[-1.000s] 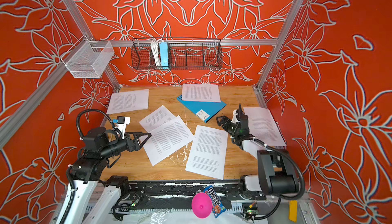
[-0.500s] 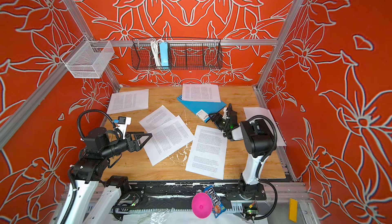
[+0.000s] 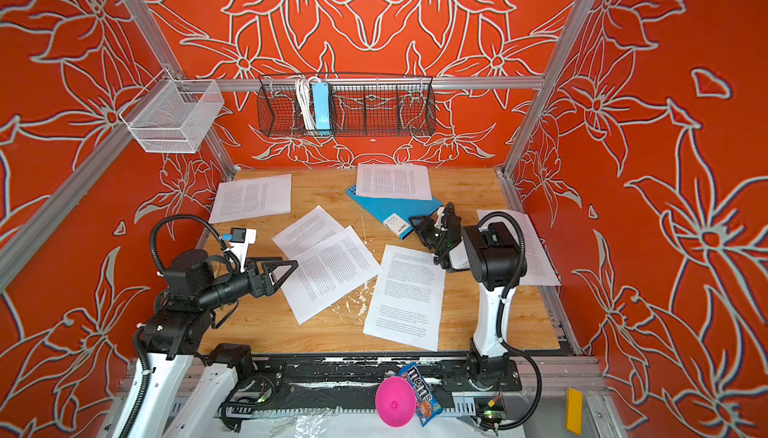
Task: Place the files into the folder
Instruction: 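Grasp the blue folder's cover edge with the right gripper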
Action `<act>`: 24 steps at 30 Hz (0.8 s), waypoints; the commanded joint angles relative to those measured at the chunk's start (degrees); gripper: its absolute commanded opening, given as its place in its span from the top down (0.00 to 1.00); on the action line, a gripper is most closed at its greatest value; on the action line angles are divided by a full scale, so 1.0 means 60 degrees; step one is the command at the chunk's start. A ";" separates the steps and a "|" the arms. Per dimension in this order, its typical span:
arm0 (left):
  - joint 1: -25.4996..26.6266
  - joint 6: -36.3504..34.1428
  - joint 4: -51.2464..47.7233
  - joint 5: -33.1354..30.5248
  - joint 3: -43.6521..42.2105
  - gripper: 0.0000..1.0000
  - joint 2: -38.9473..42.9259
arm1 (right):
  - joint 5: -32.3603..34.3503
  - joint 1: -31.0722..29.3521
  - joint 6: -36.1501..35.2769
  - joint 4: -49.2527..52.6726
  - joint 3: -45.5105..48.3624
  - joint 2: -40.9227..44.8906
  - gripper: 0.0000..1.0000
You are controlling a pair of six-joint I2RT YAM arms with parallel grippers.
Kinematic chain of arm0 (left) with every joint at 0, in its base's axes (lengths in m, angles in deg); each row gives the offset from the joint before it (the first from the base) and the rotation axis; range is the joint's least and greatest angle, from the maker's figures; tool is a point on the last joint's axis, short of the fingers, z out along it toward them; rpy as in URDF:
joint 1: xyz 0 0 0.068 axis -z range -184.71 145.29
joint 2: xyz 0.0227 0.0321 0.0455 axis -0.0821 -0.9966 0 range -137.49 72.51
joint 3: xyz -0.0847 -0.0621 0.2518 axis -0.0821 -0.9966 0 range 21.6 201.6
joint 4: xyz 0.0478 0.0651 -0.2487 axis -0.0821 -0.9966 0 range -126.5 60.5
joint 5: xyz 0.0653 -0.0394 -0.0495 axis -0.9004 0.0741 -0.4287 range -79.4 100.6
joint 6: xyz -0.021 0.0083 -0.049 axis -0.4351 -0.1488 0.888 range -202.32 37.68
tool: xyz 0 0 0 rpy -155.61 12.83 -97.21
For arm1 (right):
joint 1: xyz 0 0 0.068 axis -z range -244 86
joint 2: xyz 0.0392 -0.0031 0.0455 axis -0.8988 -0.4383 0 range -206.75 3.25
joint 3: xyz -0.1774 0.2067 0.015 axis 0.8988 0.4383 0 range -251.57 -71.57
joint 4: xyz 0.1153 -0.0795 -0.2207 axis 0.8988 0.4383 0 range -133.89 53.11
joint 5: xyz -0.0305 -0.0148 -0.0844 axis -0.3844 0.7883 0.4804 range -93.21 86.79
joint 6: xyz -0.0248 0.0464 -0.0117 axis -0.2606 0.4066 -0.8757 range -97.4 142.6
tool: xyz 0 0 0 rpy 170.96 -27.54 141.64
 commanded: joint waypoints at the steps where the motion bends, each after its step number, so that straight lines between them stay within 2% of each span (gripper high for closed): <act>1: 0.0022 0.0055 0.0221 0.0188 -0.0094 0.03 0.0045 | 0.0067 -0.0045 0.0475 -0.0662 -0.0273 -0.0334 0.52; 13: 0.0008 0.0075 0.0259 0.0232 -0.0107 0.03 -0.0035 | 0.0331 -0.0045 0.0678 -0.0911 -0.0910 -0.1009 0.58; 18: 0.0014 0.0069 0.0265 0.0232 -0.0097 0.03 -0.0028 | 0.0489 -0.0059 0.0753 -0.1524 -0.0605 -0.0626 0.81; 22: 0.0004 0.0089 0.0283 0.0232 -0.0111 0.03 0.0001 | 0.0692 -0.0103 0.0092 -0.1151 -0.0023 0.0676 0.97; 24: 0.0013 0.0079 0.0295 0.0242 -0.0123 0.02 0.0036 | 0.0733 -0.0145 -0.0272 -0.0750 0.0258 0.1459 1.00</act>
